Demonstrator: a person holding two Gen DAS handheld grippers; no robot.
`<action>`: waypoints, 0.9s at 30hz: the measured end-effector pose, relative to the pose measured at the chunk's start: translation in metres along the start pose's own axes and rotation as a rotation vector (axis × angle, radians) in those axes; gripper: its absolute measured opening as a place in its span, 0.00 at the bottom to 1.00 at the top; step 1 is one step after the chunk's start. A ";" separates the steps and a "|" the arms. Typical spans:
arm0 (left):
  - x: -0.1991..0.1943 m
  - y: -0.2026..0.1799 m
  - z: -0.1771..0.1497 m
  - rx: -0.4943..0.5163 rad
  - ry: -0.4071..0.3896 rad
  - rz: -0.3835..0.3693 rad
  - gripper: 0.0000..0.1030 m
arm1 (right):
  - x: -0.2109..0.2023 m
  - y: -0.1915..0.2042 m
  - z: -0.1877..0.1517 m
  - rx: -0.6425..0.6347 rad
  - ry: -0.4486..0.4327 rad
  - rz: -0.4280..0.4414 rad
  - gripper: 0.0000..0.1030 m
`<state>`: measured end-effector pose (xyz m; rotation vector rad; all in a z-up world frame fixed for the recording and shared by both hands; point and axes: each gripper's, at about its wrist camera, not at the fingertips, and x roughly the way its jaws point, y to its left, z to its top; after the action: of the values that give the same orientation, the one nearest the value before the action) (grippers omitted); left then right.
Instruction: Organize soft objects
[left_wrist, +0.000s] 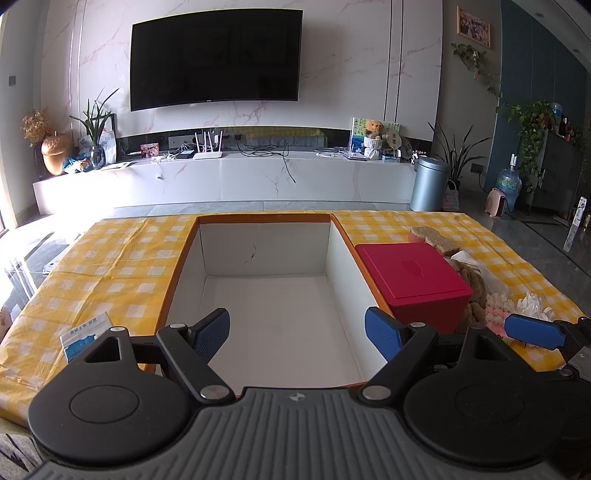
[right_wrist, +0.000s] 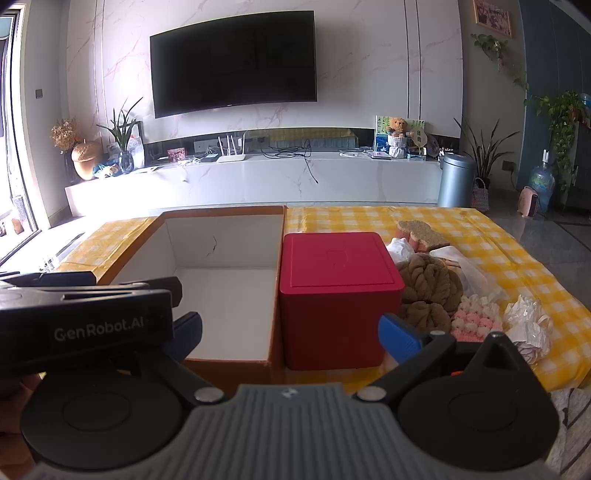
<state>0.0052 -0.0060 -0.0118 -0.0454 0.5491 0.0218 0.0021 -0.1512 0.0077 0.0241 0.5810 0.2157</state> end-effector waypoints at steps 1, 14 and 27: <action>0.000 0.000 0.000 0.000 0.001 0.000 0.94 | 0.000 0.000 0.000 0.000 0.001 0.000 0.97; 0.000 -0.002 -0.006 0.033 -0.004 -0.011 0.94 | 0.003 -0.006 -0.003 0.003 0.020 0.010 0.97; 0.006 -0.020 -0.004 0.060 0.028 0.026 0.94 | -0.010 -0.081 0.011 -0.008 0.050 -0.140 0.97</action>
<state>0.0091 -0.0262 -0.0175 0.0197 0.5776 0.0302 0.0160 -0.2318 0.0158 -0.0294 0.6293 0.0822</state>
